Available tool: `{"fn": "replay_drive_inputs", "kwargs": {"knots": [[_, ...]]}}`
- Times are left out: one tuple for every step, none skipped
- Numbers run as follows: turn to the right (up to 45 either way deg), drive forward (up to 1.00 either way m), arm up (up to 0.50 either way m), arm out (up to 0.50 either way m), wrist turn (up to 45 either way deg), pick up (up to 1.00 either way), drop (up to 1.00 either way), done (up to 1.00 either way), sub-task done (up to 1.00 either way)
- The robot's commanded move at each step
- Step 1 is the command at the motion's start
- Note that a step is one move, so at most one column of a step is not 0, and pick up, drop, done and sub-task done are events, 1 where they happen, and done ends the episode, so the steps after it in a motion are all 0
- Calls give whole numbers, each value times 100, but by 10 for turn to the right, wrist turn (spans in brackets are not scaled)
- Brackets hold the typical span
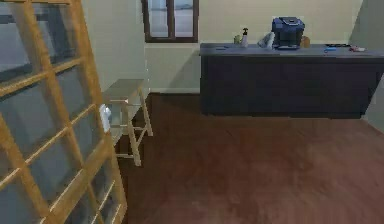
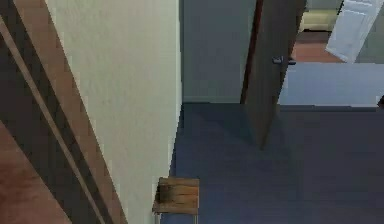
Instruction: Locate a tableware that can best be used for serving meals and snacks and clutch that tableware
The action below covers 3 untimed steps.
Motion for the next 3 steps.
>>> {"fn": "replay_drive_inputs", "kwargs": {"knots": [[0,100,0,0,0,0,0,0,0],[30,0,0,0,0,0,0,0,0],[0,100,0,0,0,0,0,0,0]]}}
